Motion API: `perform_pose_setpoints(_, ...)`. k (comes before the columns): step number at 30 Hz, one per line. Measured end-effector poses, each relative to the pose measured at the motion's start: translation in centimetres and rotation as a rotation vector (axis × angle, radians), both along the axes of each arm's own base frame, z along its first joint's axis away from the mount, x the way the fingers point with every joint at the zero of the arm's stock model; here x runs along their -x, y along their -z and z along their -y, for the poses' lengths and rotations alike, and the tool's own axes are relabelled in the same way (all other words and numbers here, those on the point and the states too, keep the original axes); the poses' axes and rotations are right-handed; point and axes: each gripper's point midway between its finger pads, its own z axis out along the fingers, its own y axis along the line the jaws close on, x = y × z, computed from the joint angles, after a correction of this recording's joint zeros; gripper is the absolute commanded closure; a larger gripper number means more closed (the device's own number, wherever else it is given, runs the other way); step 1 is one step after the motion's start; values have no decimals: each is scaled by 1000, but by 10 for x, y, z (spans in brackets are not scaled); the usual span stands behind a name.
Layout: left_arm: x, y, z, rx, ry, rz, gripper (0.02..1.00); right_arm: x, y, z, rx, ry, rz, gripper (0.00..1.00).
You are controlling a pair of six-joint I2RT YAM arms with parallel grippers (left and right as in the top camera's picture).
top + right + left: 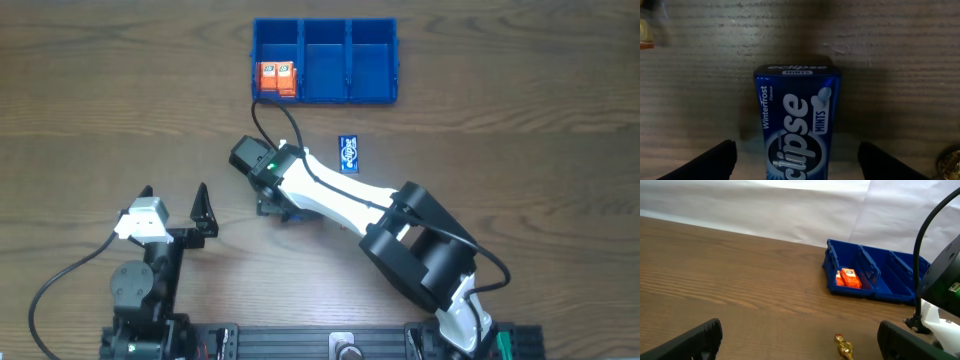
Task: Sort Candies Into Trays
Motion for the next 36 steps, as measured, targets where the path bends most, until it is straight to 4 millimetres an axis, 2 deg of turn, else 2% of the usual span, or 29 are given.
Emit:
perform_pose_setpoints(2,0,0,0,0,0,0,20,1,5,1,11,5,-7,310)
perform_pose_setpoints(3,0,0,0,0,0,0,20,1,9,2,17,12,-14,450)
perform_pose_setpoints(5,0,0,0,0,0,0,20,0,9,1,14,16,-11,638)
perform_pose_setpoints(6,0,0,0,0,0,0,20,0,9,1,14,18,-10,691)
perform_pose_setpoints(11,0,0,0,0,0,0,20,-2,8,1,12,24,-10,766)
perform_pose_setpoints(13,0,0,0,0,0,0,20,-3,6,10,38,31,-20,770)
perform_pose_setpoints(14,0,0,0,0,0,0,20,-3,3,19,75,32,-23,770)
perform_pose_setpoints(16,0,0,0,0,0,0,23,-16,-23,32,128,18,11,770)
perform_pose_setpoints(19,0,0,0,0,0,0,20,-96,-112,28,44,10,253,768)
perform_pose_setpoints(20,0,0,0,0,0,0,20,-137,-151,33,-4,25,388,763)
perform_pose_setpoints(21,0,0,0,0,0,0,23,-169,-177,40,-32,40,497,763)
perform_pose_setpoints(22,0,0,0,0,0,0,20,-205,-208,56,-41,64,629,763)
perform_pose_setpoints(23,0,0,0,0,0,0,20,-231,-227,73,-24,79,721,763)
perform_pose_setpoints(24,0,0,0,0,0,0,20,-249,-235,85,-4,82,780,763)
perform_pose_setpoints(25,0,0,0,0,0,0,20,-262,-234,91,23,73,814,763)
perform_pose_setpoints(26,0,0,0,0,0,0,20,-277,-219,86,38,50,833,763)
perform_pose_setpoints(28,0,0,0,0,0,-1,23,-291,-174,77,71,14,793,763)
perform_pose_setpoints(31,0,0,0,0,0,0,20,-293,-115,71,99,-29,698,761)
perform_pose_setpoints(33,0,0,0,0,0,0,20,-291,-102,70,99,-39,672,735)
perform_pose_setpoints(34,0,0,0,0,0,0,20,-291,-101,69,93,-43,666,687)
perform_pose_setpoints(35,0,0,0,0,0,0,20,-291,-101,68,88,-44,668,610)
perform_pose_setpoints(36,0,0,0,0,0,0,20,-291,-101,68,86,-45,667,472)
